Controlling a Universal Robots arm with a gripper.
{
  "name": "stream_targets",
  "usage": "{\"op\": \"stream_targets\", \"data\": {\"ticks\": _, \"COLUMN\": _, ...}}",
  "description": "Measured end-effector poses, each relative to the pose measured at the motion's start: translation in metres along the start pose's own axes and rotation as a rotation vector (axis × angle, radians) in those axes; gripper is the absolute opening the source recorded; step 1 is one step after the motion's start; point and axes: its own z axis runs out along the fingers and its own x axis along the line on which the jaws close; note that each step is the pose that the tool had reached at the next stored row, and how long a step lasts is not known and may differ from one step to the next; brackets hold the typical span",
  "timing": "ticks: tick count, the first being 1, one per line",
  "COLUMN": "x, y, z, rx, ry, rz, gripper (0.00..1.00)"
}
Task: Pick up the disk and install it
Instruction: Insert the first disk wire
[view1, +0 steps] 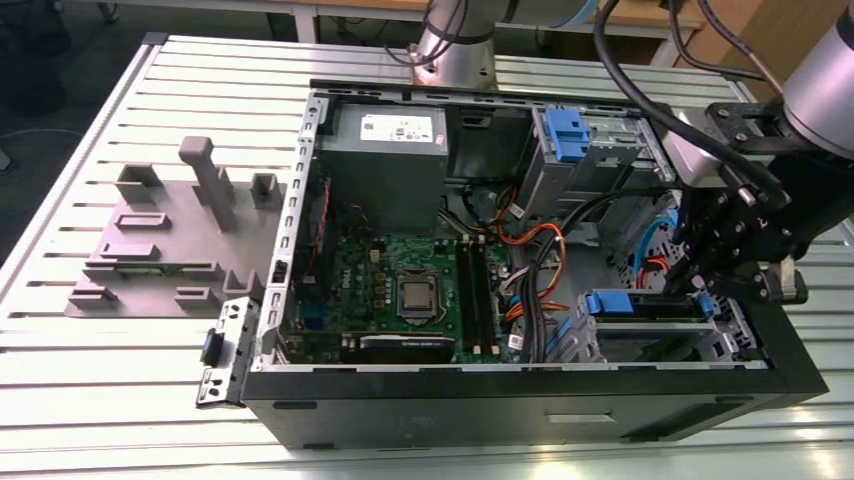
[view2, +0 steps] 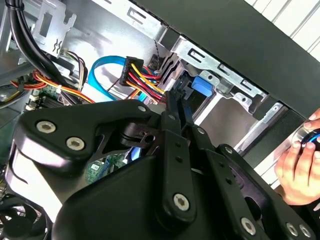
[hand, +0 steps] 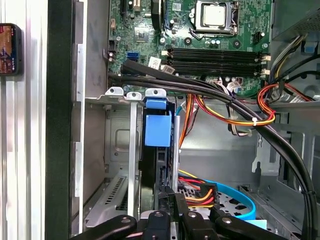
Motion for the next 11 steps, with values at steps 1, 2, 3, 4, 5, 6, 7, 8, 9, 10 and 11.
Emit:
{"op": "stream_targets", "data": {"ticks": 1, "x": 0.0001, "y": 0.0, "z": 0.0004, "rx": 0.0, "ry": -0.0007, "rz": 0.002, "gripper": 0.16}}
{"op": "stream_targets", "data": {"ticks": 2, "x": 0.0003, "y": 0.0, "z": 0.0005, "rx": 0.0001, "ry": -0.0006, "rz": 0.005, "gripper": 0.16}}
{"op": "stream_targets", "data": {"ticks": 3, "x": 0.0005, "y": 0.0001, "z": 0.0007, "rx": 0.0001, "ry": -0.0005, "rz": 0.009, "gripper": 0.16}}
{"op": "stream_targets", "data": {"ticks": 4, "x": 0.0008, "y": 0.0001, "z": 0.0007, "rx": 0.0002, "ry": -0.0003, "rz": 0.011, "gripper": 0.16}}
{"op": "stream_targets", "data": {"ticks": 5, "x": 0.0012, "y": 0.0006, "z": 0.0008, "rx": 0.0002, "ry": -0.0002, "rz": 0.013, "gripper": 0.16}}
{"op": "stream_targets", "data": {"ticks": 6, "x": 0.0015, "y": 0.001, "z": 0.0008, "rx": 0.0002, "ry": -0.0002, "rz": 0.014, "gripper": 0.16}}
{"op": "stream_targets", "data": {"ticks": 7, "x": 0.002, "y": 0.0013, "z": 0.0008, "rx": 0.0003, "ry": -0.0001, "rz": 0.015, "gripper": 0.16}}
{"op": "stream_targets", "data": {"ticks": 8, "x": 0.0023, "y": 0.0015, "z": 0.0009, "rx": 0.0003, "ry": -0.0001, "rz": 0.016, "gripper": 0.16}}
{"op": "stream_targets", "data": {"ticks": 9, "x": 0.0022, "y": 0.0014, "z": 0.0009, "rx": 0.0003, "ry": -0.0001, "rz": 0.018, "gripper": 0.16}}
{"op": "stream_targets", "data": {"ticks": 10, "x": 0.0023, "y": 0.0015, "z": 0.001, "rx": 0.0004, "ry": 0.0002, "rz": 0.02, "gripper": 0.16}}
{"op": "stream_targets", "data": {"ticks": 11, "x": 0.0024, "y": 0.0016, "z": 0.0011, "rx": 0.0004, "ry": 0.0001, "rz": 0.022, "gripper": 0.16}}
